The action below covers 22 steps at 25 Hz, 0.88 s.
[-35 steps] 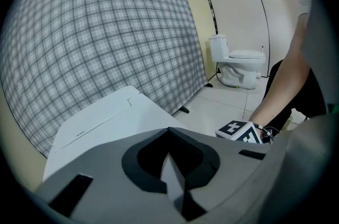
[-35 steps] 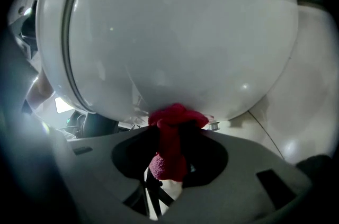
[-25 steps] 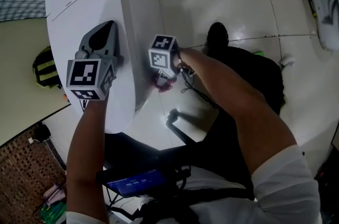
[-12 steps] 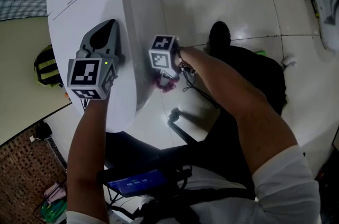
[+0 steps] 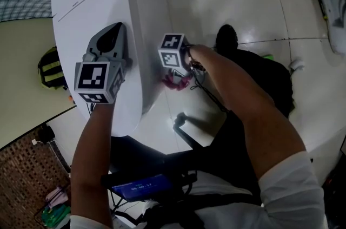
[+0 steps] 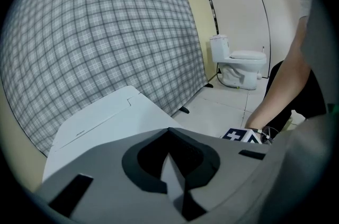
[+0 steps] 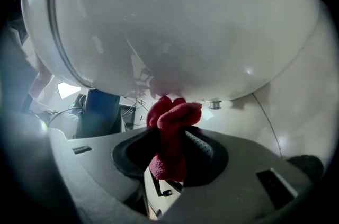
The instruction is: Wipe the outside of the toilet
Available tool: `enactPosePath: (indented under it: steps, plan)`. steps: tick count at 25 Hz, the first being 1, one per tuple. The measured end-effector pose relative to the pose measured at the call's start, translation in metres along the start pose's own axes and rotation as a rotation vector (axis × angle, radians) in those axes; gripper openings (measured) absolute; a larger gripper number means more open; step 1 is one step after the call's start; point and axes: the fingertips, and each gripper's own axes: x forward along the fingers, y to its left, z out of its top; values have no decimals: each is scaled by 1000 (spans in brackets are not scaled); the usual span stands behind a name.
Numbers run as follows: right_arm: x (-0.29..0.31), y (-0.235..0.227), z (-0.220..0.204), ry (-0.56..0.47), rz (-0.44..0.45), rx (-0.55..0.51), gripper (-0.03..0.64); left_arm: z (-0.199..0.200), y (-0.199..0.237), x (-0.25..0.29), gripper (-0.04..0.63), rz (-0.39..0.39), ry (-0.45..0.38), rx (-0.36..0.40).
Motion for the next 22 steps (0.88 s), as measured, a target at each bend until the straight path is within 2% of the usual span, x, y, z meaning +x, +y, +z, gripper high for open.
enactPosePath:
  steps: [4, 7, 14, 16, 19, 22]
  plan:
    - [-31, -33, -2, -44, -75, 84, 138, 10, -23, 0, -11, -59, -27, 38]
    - [-71, -65, 3, -124, -144, 145, 138, 14, -38, 2, -11, -121, -47, 93]
    - [-211, -147, 37, -501, -364, 353, 138, 21, -39, -2, -11, -138, -92, 67]
    - [-240, -167, 42, -580, -416, 403, 138, 22, -39, -3, -11, -139, -100, 50]
    - [-266, -189, 51, -696, -462, 459, 139, 22, -37, -6, -11, -140, -103, 27]
    - [-274, -206, 63, -852, -466, 516, 138, 23, -36, -8, -11, -145, -109, 23]
